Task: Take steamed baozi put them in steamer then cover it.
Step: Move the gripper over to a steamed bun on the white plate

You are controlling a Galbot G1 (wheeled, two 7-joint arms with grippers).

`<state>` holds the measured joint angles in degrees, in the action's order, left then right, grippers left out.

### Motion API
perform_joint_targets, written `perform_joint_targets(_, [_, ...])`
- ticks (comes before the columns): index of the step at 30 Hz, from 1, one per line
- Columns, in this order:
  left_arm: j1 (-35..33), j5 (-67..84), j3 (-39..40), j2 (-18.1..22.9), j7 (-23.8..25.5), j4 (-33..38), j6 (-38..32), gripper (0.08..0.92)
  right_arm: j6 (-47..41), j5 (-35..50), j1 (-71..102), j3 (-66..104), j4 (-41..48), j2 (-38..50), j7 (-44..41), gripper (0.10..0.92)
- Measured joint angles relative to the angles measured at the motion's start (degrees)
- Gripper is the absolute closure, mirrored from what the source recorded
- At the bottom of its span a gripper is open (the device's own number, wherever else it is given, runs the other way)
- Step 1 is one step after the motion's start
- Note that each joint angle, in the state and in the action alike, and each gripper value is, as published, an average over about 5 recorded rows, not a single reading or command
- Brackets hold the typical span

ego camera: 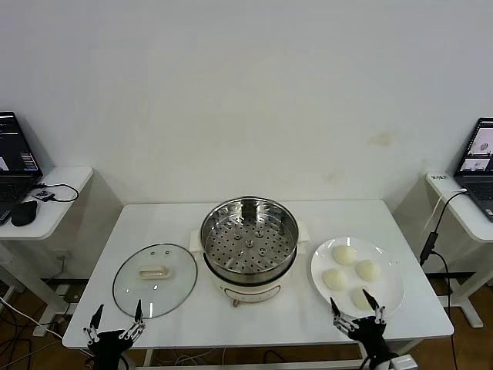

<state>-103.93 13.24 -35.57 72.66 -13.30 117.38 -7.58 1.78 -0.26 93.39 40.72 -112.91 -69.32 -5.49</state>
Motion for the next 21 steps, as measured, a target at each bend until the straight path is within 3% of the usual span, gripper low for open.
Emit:
perform_joint_targets(8, [0.52,-1.28,-0.07,0.34,1.08,-0.02,-0.3,0.177,-0.53,-9.53,-8.26,0.47,5.02,8.95,-3.53,0.203])
perform_joint_targets(21, [0.48,-4.57,0.47,1.25,1.01,-0.57,0.07,0.177,0.46,-17.07,-34.91,-15.8,21.04,27.95,-22.89,0.203])
